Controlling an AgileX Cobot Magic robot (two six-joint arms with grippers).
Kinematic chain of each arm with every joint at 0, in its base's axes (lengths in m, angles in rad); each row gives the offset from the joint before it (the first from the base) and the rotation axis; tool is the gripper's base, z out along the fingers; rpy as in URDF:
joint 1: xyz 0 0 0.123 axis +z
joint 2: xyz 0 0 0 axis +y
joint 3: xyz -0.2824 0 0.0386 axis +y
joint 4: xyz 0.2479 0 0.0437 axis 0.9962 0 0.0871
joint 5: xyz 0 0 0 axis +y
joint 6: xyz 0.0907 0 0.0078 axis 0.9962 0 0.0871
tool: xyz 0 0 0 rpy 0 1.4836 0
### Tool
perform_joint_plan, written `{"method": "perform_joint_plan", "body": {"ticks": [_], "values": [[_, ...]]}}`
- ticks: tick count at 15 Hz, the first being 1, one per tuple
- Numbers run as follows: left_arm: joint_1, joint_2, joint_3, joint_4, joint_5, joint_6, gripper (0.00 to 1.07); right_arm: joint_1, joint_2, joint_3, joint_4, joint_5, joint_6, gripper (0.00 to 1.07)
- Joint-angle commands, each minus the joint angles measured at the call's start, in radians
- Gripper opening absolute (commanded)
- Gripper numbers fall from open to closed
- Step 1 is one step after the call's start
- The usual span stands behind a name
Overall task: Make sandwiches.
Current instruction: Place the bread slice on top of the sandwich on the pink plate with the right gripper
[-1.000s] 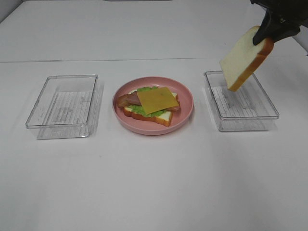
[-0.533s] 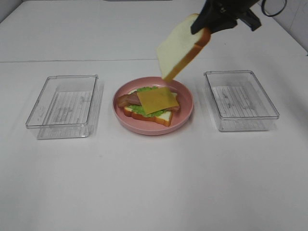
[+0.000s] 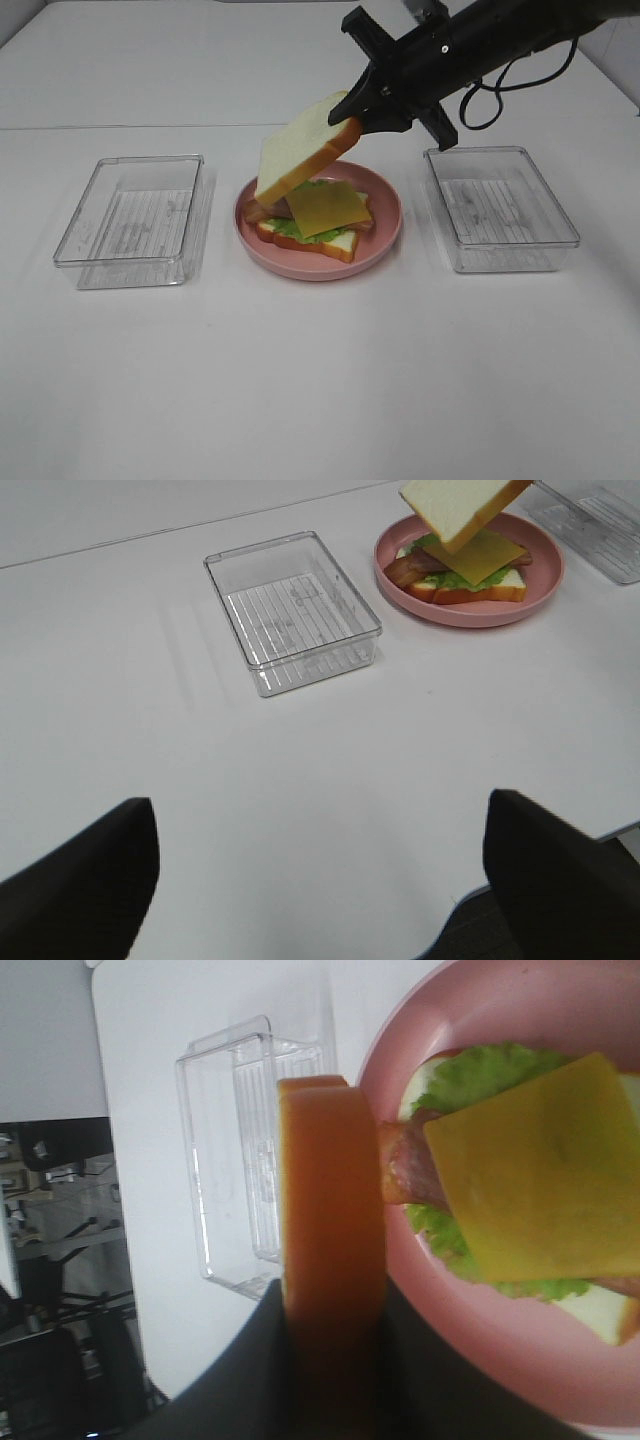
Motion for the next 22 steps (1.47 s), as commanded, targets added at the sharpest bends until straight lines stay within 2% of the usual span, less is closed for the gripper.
{"method": "perform_joint_plan", "body": {"ticks": [1,2,4,10,15,16,17,18,19,20,21,22], "values": [[-0.001,-0.021,0.001,-0.003,-0.010,0.000,0.84,0.001,0.040,0.042,0.188,-0.018,-0.118,0.00],[-0.001,-0.021,0.001,-0.003,-0.010,0.000,0.84,0.001,0.070,0.050,0.256,-0.018,-0.151,0.00],[-0.001,-0.021,0.001,-0.003,-0.010,0.000,0.84,0.001,0.108,0.050,0.301,-0.036,-0.165,0.00],[-0.001,-0.021,0.001,-0.003,-0.010,0.000,0.84,-0.001,0.126,0.050,0.167,-0.110,-0.110,0.00],[-0.001,-0.021,0.001,-0.003,-0.010,0.000,0.84,-0.001,0.126,0.050,0.119,-0.106,-0.095,0.00],[-0.001,-0.021,0.001,-0.003,-0.010,0.000,0.84,-0.001,0.126,0.050,0.114,-0.106,-0.095,0.05],[-0.001,-0.021,0.001,-0.003,-0.010,0.000,0.84,-0.001,0.126,0.050,0.114,-0.106,-0.095,0.16],[-0.001,-0.021,0.001,-0.003,-0.010,0.000,0.84,-0.001,0.126,0.050,0.114,-0.105,-0.095,0.31],[-0.001,-0.021,0.001,-0.003,-0.010,0.000,0.84,-0.001,0.125,0.050,0.113,-0.098,-0.095,0.50],[-0.001,-0.021,0.001,-0.003,-0.010,0.000,0.84,-0.001,0.125,0.050,0.109,-0.089,-0.095,0.60],[-0.001,-0.021,0.001,-0.003,-0.010,0.000,0.84,-0.001,0.118,0.050,0.087,-0.074,-0.095,0.76],[-0.001,-0.021,0.001,-0.003,-0.010,0.000,0.84,-0.001,0.110,0.050,0.053,-0.070,-0.095,0.80]]}}
